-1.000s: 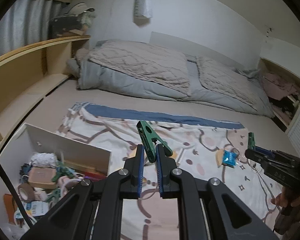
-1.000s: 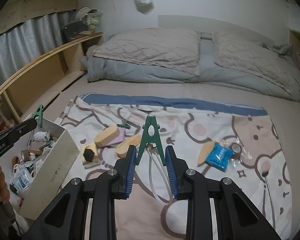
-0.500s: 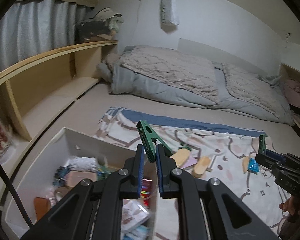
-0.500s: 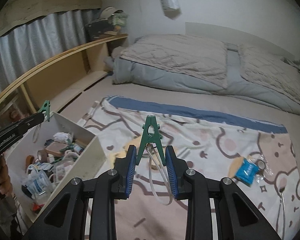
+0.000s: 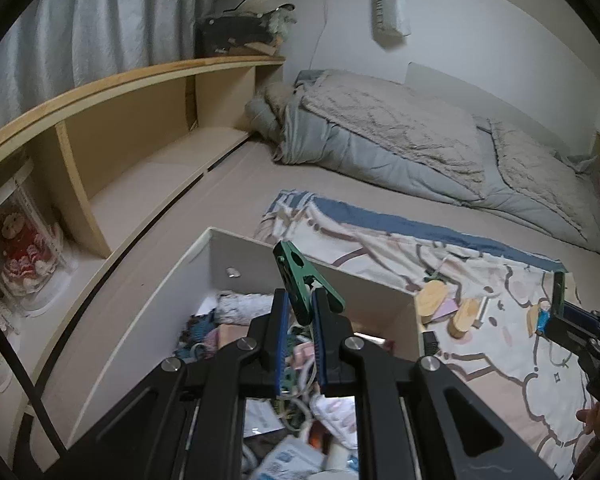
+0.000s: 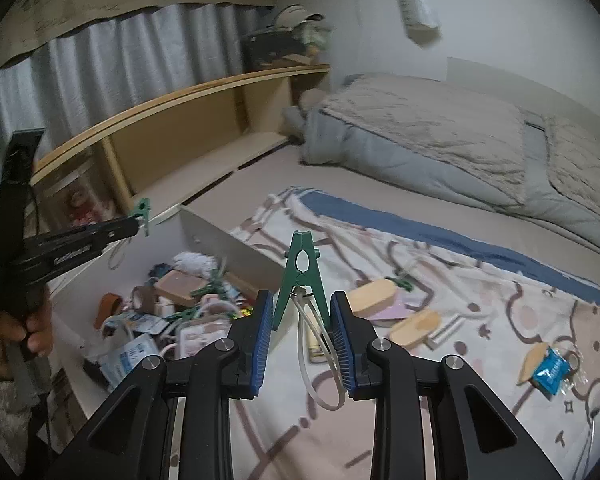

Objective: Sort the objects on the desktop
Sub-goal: 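Carry both held green clothespins over to the SHOES box, then open the left tool over the box while the right tool releases its clothespin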

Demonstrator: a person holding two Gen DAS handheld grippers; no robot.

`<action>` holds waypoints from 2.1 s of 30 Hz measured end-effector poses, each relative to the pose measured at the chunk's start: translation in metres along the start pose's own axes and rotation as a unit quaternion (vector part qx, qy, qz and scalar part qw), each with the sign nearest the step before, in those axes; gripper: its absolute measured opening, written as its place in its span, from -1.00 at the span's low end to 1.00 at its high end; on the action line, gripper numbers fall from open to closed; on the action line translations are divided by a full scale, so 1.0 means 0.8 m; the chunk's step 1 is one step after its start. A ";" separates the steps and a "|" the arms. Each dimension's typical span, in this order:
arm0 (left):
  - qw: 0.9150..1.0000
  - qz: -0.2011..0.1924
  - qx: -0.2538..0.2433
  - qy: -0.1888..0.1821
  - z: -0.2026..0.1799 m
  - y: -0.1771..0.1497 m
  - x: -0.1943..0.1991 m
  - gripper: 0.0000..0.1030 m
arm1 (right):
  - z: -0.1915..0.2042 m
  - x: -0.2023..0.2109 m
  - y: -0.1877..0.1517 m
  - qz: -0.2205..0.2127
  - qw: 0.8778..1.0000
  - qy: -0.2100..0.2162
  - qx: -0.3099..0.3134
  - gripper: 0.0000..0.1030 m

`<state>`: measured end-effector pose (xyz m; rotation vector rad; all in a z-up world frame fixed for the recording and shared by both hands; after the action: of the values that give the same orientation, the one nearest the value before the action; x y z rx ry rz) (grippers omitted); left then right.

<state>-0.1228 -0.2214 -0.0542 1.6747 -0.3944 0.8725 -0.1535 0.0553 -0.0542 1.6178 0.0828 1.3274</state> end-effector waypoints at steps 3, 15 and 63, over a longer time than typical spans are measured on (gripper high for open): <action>1.000 0.008 0.001 0.007 0.014 0.001 -0.007 -0.76 | 0.016 -0.003 0.001 0.004 1.000 0.012 0.011 -0.42; 0.994 0.112 0.004 0.000 0.039 -0.027 -0.062 -0.76 | 0.064 -0.027 0.004 0.024 0.998 0.043 0.049 -0.42; 0.998 0.069 0.015 0.001 0.062 -0.023 -0.062 0.04 | 0.104 -0.201 0.030 0.145 0.985 -0.040 0.084 -0.42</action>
<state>-0.1269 -0.2713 -0.1066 1.6883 -0.5016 0.9853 -0.1654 -0.1049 -0.1416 1.8783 -0.0959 1.5056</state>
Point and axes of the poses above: each gripper's, at about its wrist camera, not at the fingertips, and x roughly against the way its jaws point, z to its left, y to its top, the point moved 1 cm from there along -x, roughly the way its jaws point, and after that the axes turned 6 degrees about z, right-handed, at the moved point
